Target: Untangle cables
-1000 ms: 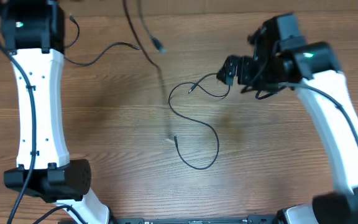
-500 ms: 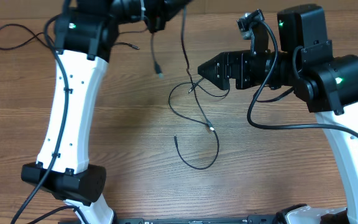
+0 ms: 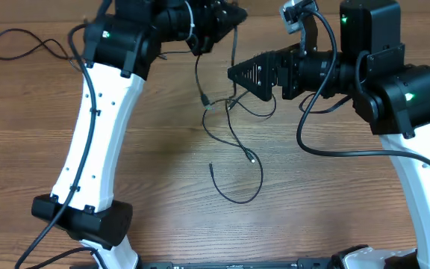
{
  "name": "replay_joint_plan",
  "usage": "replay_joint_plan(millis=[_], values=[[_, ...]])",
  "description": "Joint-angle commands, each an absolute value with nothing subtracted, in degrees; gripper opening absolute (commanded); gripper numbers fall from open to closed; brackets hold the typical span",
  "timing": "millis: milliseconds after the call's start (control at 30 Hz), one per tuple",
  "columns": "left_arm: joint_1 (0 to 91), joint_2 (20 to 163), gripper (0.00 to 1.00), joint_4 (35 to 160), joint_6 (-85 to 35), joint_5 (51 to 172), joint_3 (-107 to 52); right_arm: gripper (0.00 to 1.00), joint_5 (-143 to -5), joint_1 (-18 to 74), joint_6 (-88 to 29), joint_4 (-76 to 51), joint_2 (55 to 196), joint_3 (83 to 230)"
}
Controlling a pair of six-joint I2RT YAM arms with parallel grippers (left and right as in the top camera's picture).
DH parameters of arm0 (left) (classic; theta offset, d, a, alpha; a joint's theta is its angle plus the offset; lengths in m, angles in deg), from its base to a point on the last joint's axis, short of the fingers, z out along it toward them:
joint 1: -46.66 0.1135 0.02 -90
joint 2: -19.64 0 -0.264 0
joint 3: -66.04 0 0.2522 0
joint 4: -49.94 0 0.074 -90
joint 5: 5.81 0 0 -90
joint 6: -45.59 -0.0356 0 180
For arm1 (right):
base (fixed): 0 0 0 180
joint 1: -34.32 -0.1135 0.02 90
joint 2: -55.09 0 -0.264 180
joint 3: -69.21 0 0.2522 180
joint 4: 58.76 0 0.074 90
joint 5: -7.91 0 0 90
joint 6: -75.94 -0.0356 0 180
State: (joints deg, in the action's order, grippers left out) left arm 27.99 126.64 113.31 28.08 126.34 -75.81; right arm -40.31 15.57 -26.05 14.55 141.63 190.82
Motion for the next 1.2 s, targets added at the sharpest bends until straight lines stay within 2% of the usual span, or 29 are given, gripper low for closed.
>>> replay_joint_plan(millis=[0,33,167,333,400,600,700,767,800,900,1067,1167], values=[[25.7,126.2,0.04,112.9,31.1,126.2,-76.6,0.78,-39.6,15.7,-29.0,13.3,142.9,192.4],[25.1,126.2,0.04,112.4,31.1,126.2,-76.6,0.7,-39.6,15.7,-29.0,13.1,143.4,192.4],[24.8,126.2,0.04,112.3,31.0,126.1,-76.7,0.54,-39.6,15.7,-29.0,13.4,144.3,192.4],[25.3,126.2,0.04,112.3,31.0,125.5,-76.6,0.21,-39.5,15.7,-29.0,14.2,144.5,192.4],[25.3,126.2,0.04,112.4,31.0,125.0,-76.6,0.11,-39.5,15.7,-29.1,14.7,144.5,192.4],[25.3,126.2,0.04,113.4,30.2,117.6,-76.6,0.04,-39.5,15.7,-30.5,17.3,144.5,192.4],[25.3,126.2,0.11,115.1,25.6,110.3,-76.6,0.04,-39.5,15.7,-34.5,18.3,144.5,192.4],[25.3,126.2,0.19,119.1,21.7,104.8,-76.6,0.04,-39.0,15.7,-38.4,18.2,144.5,192.4],[25.3,126.2,0.26,120.7,20.4,103.4,-76.6,0.04,-38.5,15.7,-40.0,17.8,144.5,192.4],[25.3,126.2,0.33,125.4,17.0,101.7,-76.6,0.04,-37.8,15.7,-46.6,14.5,144.5,192.4],[25.3,126.2,0.34,129.9,14.0,101.6,-76.6,0.04,-39.2,15.9,-58.7,8.4,144.5,192.4],[25.3,126.2,0.33,129.9,10.7,101.6,-76.6,0.04,-46.6,16.9,-70.1,7.6,144.5,192.4]])
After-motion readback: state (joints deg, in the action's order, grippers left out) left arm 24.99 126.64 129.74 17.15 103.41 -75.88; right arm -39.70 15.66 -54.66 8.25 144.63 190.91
